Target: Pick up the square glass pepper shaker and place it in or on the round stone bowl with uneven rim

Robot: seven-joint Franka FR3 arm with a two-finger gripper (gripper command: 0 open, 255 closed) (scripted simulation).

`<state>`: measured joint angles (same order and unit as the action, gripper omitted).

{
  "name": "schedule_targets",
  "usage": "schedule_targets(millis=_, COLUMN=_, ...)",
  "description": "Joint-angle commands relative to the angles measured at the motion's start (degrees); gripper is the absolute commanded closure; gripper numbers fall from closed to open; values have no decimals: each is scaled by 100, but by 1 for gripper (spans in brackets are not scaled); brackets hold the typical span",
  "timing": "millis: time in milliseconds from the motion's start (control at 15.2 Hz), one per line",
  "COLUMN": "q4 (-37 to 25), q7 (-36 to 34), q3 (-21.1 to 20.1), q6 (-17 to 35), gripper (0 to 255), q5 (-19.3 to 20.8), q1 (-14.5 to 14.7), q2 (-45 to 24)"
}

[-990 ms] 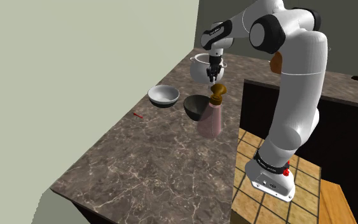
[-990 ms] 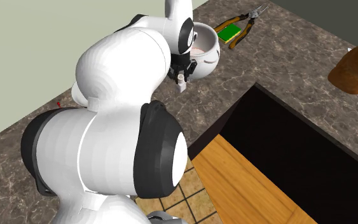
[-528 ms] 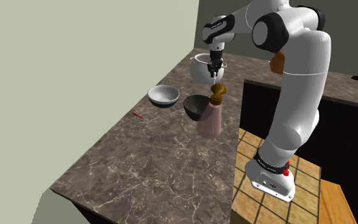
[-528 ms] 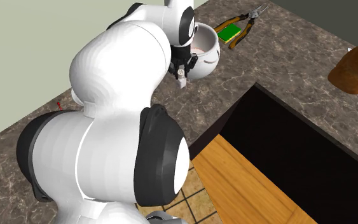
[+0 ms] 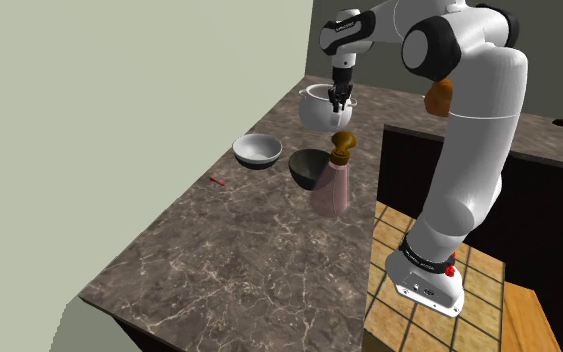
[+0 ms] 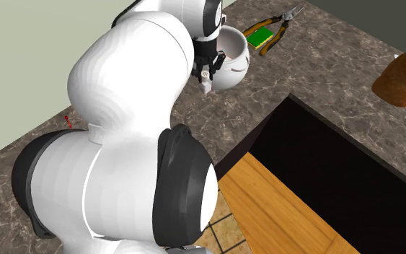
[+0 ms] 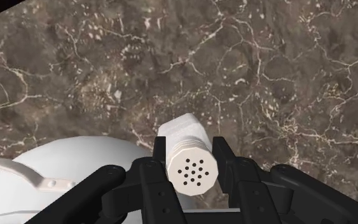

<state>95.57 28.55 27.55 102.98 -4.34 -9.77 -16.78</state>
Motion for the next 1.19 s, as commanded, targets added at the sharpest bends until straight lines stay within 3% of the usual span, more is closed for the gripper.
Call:
schedule_targets(millis=0, q4=-114, q7=-2, q3=7, q6=-138, gripper=255, q5=13, q1=-3, q2=25)
schedule_targets(millis=990, q4=-1212, q7=12, q3=46, q6=-1276, gripper=255, q5=47, q1=-60, q2=73)
schedule_targets(millis=1122, q4=-988, q7=-118, q3=24, q6=-1255, gripper=255, q5=137, q1=61, q2=295)
